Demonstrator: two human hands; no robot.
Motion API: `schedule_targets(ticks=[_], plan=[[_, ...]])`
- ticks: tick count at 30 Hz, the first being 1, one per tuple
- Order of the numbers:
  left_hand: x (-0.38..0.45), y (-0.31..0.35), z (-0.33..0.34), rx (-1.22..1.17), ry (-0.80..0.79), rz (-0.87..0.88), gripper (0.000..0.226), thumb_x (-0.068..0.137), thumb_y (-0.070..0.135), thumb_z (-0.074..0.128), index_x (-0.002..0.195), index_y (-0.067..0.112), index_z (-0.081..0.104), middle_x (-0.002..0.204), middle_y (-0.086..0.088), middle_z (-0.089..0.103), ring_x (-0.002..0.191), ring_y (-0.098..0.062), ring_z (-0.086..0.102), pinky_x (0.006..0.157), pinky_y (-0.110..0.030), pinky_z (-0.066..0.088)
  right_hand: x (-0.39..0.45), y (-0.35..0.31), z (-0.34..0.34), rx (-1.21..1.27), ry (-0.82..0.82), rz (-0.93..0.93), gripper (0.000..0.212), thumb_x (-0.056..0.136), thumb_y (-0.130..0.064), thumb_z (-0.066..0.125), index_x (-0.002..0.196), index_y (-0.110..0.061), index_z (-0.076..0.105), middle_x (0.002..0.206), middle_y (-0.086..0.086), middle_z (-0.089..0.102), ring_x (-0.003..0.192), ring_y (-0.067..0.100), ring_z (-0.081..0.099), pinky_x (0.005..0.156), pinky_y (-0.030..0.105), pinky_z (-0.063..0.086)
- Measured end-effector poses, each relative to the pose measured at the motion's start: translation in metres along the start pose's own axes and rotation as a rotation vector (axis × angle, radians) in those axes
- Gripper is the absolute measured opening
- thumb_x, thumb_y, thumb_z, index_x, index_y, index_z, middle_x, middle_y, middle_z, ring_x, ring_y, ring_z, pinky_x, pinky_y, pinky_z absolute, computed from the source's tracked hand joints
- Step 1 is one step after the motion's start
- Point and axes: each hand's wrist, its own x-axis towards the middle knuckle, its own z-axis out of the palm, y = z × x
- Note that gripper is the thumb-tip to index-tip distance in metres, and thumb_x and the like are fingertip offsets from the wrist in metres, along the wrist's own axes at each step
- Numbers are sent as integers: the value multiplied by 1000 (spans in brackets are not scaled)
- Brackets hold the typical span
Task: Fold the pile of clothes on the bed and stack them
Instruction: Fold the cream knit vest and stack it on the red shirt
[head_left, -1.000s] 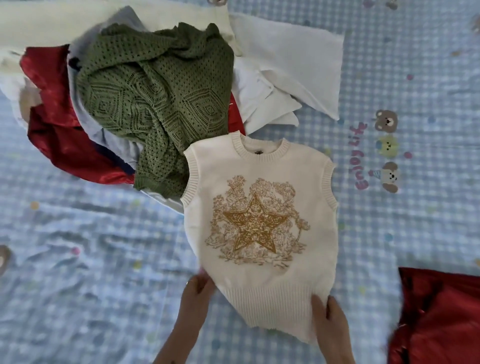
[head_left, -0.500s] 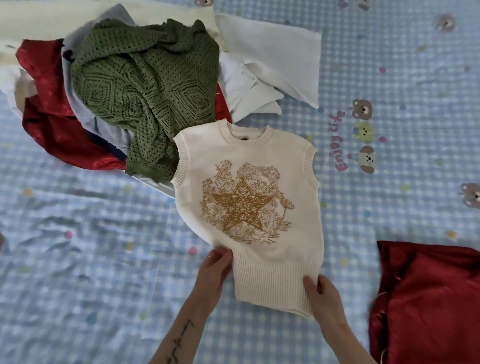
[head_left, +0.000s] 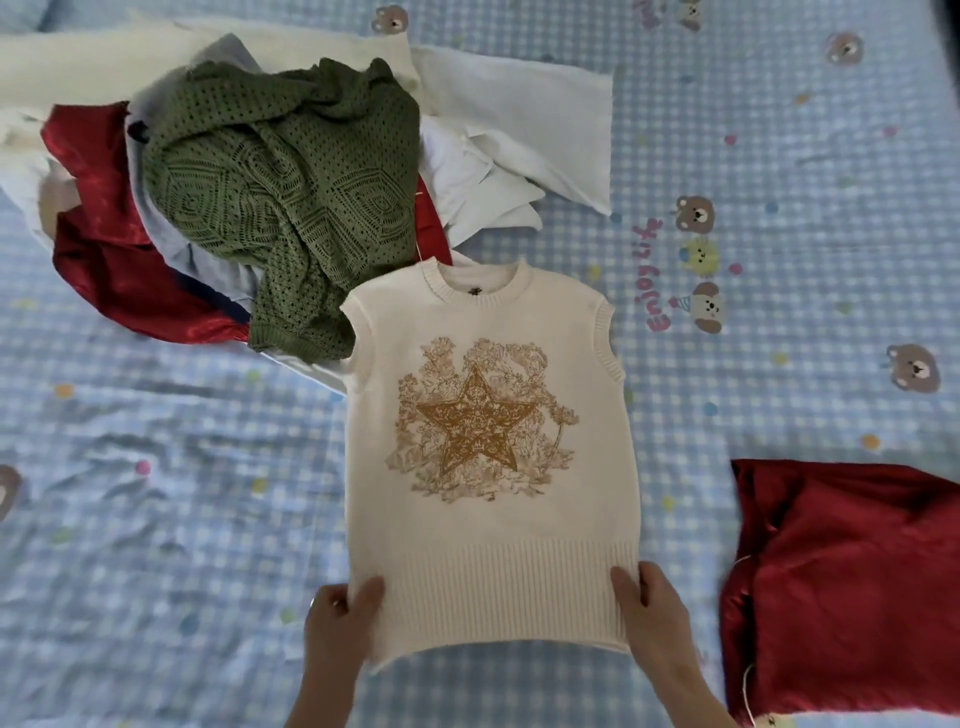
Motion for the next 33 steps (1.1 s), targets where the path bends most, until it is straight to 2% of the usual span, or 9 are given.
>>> schedule_targets(ticks=[3,6,9,12,18,21,25,29,33], plan=[[-13,-30,-6,131,-56,-73,37,76,17,77,92,-7,55,76,-14,56,80,-30,57,77,-39,46,-18,22,10,-109,-88,114,24,92,-24,54,93,0,56,91,20,62,89,34,59,77,35,38],[-24,-44,2,411,109,186,96,70,79,48,119,-4,53,106,-26,58,98,-42,57,89,-50,48,-24,29,19,-317,254,-109,44,80,-26,58,105,11,62,105,30,63,98,45,60,91,44,43],[-13,-23,34,661,97,850,61,96,50,25,135,7,43,139,-22,44,128,-37,42,104,-49,37,-15,-4,43,-530,176,-724,53,92,-34,40,137,-7,47,142,15,47,134,31,38,115,44,19],[38,0,52,886,-11,978,61,96,42,27,145,7,31,153,-15,28,144,-27,17,115,-43,19,36,-29,66,-757,-6,-980,56,98,-42,27,147,-16,30,156,4,26,145,25,19,114,51,18],[79,-6,18,945,146,878,70,98,50,13,147,1,21,155,-18,15,142,-34,21,113,-47,20,112,-10,-6,-800,224,-548,72,98,-47,0,143,-1,33,152,16,29,141,30,29,110,58,22],[73,41,69,931,74,1150,64,99,45,22,149,7,17,158,-13,12,145,-29,12,118,-41,10,106,-64,34,-730,212,-820,57,100,-40,12,149,-11,19,157,8,18,145,26,16,115,52,12],[107,121,104,1101,14,1322,58,99,44,25,146,10,31,153,-11,27,144,-29,17,115,-45,18,141,-124,69,-887,31,-1196,53,101,-40,21,147,-16,30,156,3,24,144,25,21,114,50,17],[155,164,72,1087,179,1241,56,99,36,25,142,1,34,152,-20,25,143,-35,19,114,-51,22,214,-136,16,-896,218,-903,58,98,-41,14,148,-12,25,156,4,22,144,24,20,115,52,15],[173,223,66,977,288,1174,53,98,26,34,143,-2,31,146,-24,36,138,-36,30,114,-51,23,241,-180,8,-690,291,-823,49,100,-21,40,144,-1,32,150,16,34,141,30,29,116,51,16]])
